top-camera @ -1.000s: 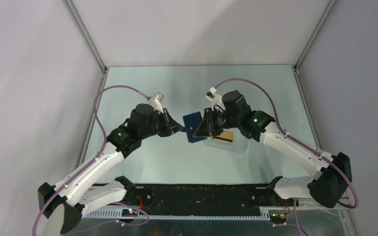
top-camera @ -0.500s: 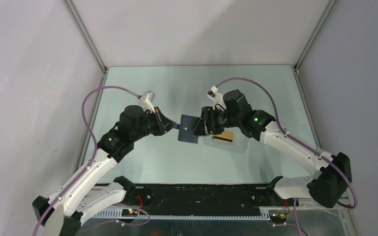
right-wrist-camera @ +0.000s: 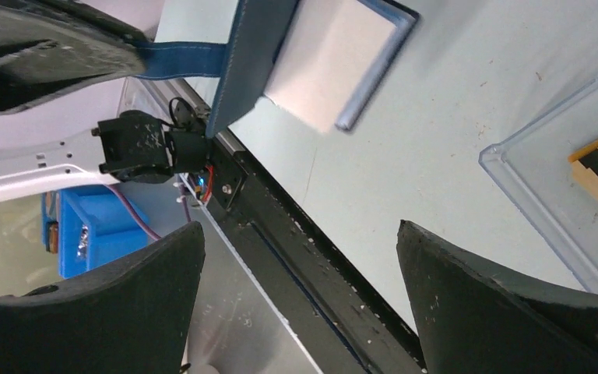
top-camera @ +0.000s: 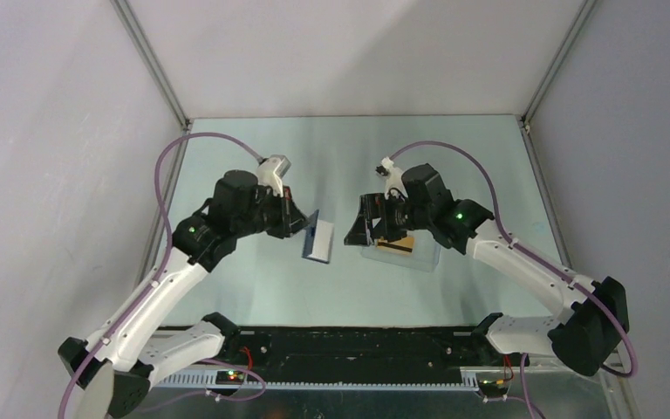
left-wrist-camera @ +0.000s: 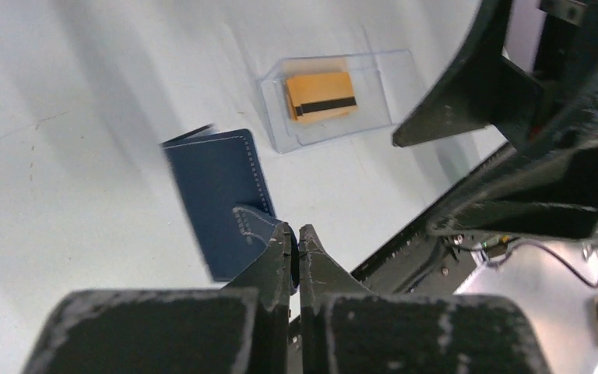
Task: Put the credit cards into the card holder
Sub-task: Open the card holder.
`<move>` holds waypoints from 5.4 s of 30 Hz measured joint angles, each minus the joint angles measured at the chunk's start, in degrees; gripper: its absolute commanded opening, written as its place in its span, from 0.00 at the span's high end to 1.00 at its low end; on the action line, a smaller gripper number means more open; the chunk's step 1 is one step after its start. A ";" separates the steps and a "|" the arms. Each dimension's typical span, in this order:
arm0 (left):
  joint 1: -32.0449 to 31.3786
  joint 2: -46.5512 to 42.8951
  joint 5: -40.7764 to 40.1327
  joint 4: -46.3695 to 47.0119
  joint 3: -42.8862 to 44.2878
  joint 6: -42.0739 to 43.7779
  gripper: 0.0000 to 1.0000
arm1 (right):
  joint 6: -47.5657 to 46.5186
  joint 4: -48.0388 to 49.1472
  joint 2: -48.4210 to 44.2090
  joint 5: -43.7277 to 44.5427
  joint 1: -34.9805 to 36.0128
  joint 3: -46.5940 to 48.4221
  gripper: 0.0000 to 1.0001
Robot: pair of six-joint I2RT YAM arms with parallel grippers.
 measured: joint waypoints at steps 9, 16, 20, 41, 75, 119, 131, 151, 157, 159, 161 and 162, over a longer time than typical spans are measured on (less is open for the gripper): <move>0.00 2.69 14.10 -6.08 7.10 8.00 1.00 | -8.37 2.43 -7.91 0.55 0.90 -5.64 0.01; 0.02 3.61 26.51 -8.15 9.92 9.51 1.00 | -17.38 5.40 -17.70 -6.36 0.66 -7.39 0.01; 0.00 3.96 32.30 -8.48 12.37 9.46 1.00 | -20.26 9.31 -19.91 -9.68 1.86 -9.11 0.01; -2.56 4.00 39.08 -8.48 17.05 7.74 1.00 | -19.34 24.98 -15.17 -11.47 9.16 -11.08 0.04; 1.55 -1.55 25.20 -5.22 13.14 1.68 0.00 | -6.03 25.07 -11.87 -10.12 1.14 -8.70 1.00; 0.90 0.61 35.26 17.88 -5.84 -13.31 0.33 | 14.34 34.36 -15.61 -32.02 -13.18 -13.44 1.00; -1.20 4.11 35.23 22.05 -4.96 -15.50 0.42 | 13.99 34.16 -13.79 -31.98 -11.30 -13.44 1.00; -3.48 4.17 33.62 36.24 -8.81 -22.97 1.00 | 16.68 31.89 -14.32 -23.74 -13.40 -13.73 0.15; -3.61 2.86 29.16 36.37 -10.01 -24.24 1.00 | 13.05 26.51 -22.86 -21.90 -20.52 -15.26 0.06; -3.61 2.34 27.85 36.48 -10.01 -24.79 1.00 | 13.44 28.02 -24.87 -23.37 -22.88 -17.14 0.05; -3.61 1.68 26.82 36.57 -9.99 -25.31 1.00 | 14.56 30.64 -25.79 -25.62 -24.74 -19.41 0.05; -3.61 1.40 26.38 36.59 -9.99 -25.64 1.00 | 15.08 31.69 -25.79 -26.38 -25.20 -20.20 0.05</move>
